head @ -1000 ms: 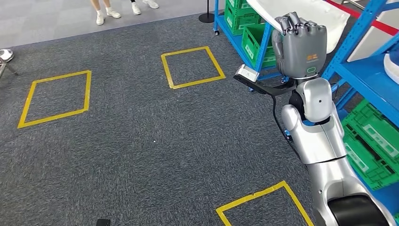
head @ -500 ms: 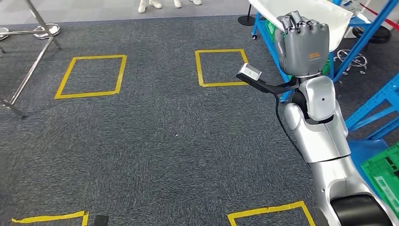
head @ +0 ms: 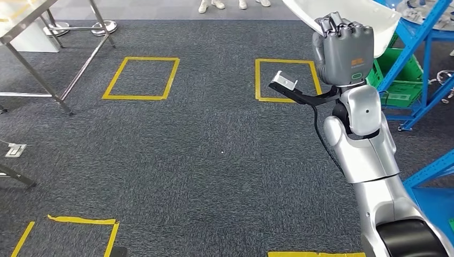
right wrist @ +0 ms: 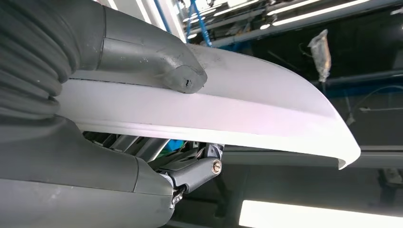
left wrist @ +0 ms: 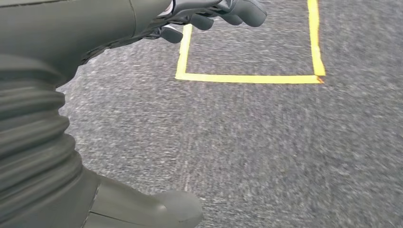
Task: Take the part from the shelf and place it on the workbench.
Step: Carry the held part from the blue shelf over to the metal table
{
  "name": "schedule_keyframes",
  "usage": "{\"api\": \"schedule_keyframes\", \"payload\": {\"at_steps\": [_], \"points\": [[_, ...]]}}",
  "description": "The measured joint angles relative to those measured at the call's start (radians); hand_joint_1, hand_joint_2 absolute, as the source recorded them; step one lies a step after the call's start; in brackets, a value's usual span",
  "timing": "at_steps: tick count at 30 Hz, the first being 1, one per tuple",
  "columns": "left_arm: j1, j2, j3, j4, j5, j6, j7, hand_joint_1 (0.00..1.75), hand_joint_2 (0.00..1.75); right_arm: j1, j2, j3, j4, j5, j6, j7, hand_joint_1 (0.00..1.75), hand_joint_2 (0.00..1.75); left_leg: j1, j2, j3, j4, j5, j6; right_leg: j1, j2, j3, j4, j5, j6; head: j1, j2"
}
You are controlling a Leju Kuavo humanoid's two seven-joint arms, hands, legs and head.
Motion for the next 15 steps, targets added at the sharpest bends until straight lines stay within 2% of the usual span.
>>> {"api": "schedule_keyframes", "payload": {"at_steps": [1, 2, 3, 4, 6, 7, 8, 10, 11, 12, 14, 15], "points": [[0.0, 0.0, 0.0, 0.0, 0.0, -0.001, 0.0, 0.0, 1.75, 0.0, 0.0, 0.0, 0.002, 0.0, 0.002, -0.003, 1.75, 1.75, 0.0, 0.003, -0.02, 0.044, -0.012, -0.001, 0.002, -0.014, 0.0, 0.0, -0.001, -0.001, 0.0, 0.0], [0.001, 0.0, 0.0, 0.0, 0.0, -0.001, 0.0, 0.0, 1.75, 0.0, 0.0, 0.0, 0.004, 0.001, 0.005, -0.007, 1.75, 1.75, 0.0, 0.005, -0.02, 0.05, -0.006, 0.0, 0.003, -0.027, 0.001, 0.001, -0.002, -0.002, 0.0, 0.0], [0.001, 0.001, 0.0, 0.0, 0.0, -0.002, 0.0, 0.0, 1.75, -0.001, 0.0, 0.001, 0.006, 0.0, 0.007, -0.013, 1.75, 1.75, 0.0, 0.009, 0.001, 0.014, 0.018, 0.001, 0.004, -0.041, 0.003, 0.001, -0.004, -0.002, 0.0, 0.0], [0.001, 0.001, 0.0, 0.0, 0.0, -0.002, 0.0, 0.0, 1.75, -0.003, 0.0, 0.001, 0.008, -0.001, 0.009, -0.019, 1.75, 1.75, -0.001, 0.021, 0.039, -0.055, 0.051, 0.004, 0.005, -0.053, 0.005, 0.002, -0.006, -0.001, 0.0, 0.0], [0.0, 0.002, 0.0, -0.001, -0.001, -0.003, -0.002, 0.0, 1.75, -0.013, -0.001, 0.002, 0.015, -0.005, 0.01, -0.033, 1.75, 1.75, -0.011, 0.069, 0.11, -0.186, 0.094, 0.018, 0.01, -0.075, 0.011, 0.003, -0.012, 0.005, 0.001, 0.0], [-0.001, 0.002, 0.0, -0.001, -0.002, -0.003, -0.003, 0.0, 1.75, -0.02, -0.002, 0.003, 0.019, -0.009, 0.011, -0.04, 1.75, 1.75, -0.015, 0.084, 0.128, -0.221, 0.101, 0.026, 0.013, -0.085, 0.013, 0.003, -0.014, 0.009, 0.001, 0.0], [-0.002, 0.003, 0.0, -0.001, -0.002, -0.004, -0.004, 0.0, 1.75, -0.027, -0.003, 0.006, 0.024, -0.013, 0.012, -0.047, 1.75, 1.75, -0.019, 0.088, 0.132, -0.232, 0.101, 0.033, 0.015, -0.095, 0.015, 0.003, -0.015, 0.013, 0.001, 0.0], [-0.001, 0.003, 0.0, -0.001, -0.003, -0.004, -0.005, 0.0, 1.75, -0.039, -0.004, 0.013, 0.033, -0.02, 0.013, -0.056, 1.75, 1.75, -0.016, 0.061, 0.134, -0.238, 0.108, 0.043, 0.015, -0.111, 0.019, 0.001, -0.018, 0.024, 0.002, 0.0], [-0.001, 0.003, 0.0, -0.001, -0.003, -0.004, -0.005, 0.0, 1.75, -0.045, -0.005, 0.016, 0.036, -0.023, 0.013, -0.06, 1.75, 1.75, -0.012, 0.048, 0.136, -0.242, 0.111, 0.048, 0.012, -0.097, 0.019, 0.01, -0.027, 0.03, 0.002, 0.0], [-0.002, 0.003, 0.0, -0.002, -0.005, -0.004, -0.006, 0.0, 1.75, -0.052, -0.008, 0.02, 0.04, -0.026, 0.013, -0.064, 1.75, 1.75, -0.008, 0.037, 0.139, -0.246, 0.114, 0.054, 0.01, -0.07, 0.008, 0.037, -0.045, 0.036, 0.003, 0.0], [-0.007, 0.003, 0.0, -0.002, -0.007, -0.006, -0.007, 0.0, 1.75, -0.061, -0.018, 0.026, 0.052, -0.032, 0.013, -0.071, 1.75, 1.75, -0.004, 0.011, 0.14, -0.249, 0.117, 0.061, 0.004, -0.005, -0.046, 0.154, -0.102, 0.045, 0.006, 0.0], [-0.008, 0.003, 0.0, -0.002, -0.008, -0.007, -0.008, 0.0, 1.75, -0.063, -0.023, 0.028, 0.059, -0.035, 0.013, -0.074, 1.75, 1.75, -0.003, -0.003, 0.139, -0.248, 0.117, 0.063, 0.003, 0.009, -0.081, 0.225, -0.128, 0.048, 0.008, 0.0]]}}
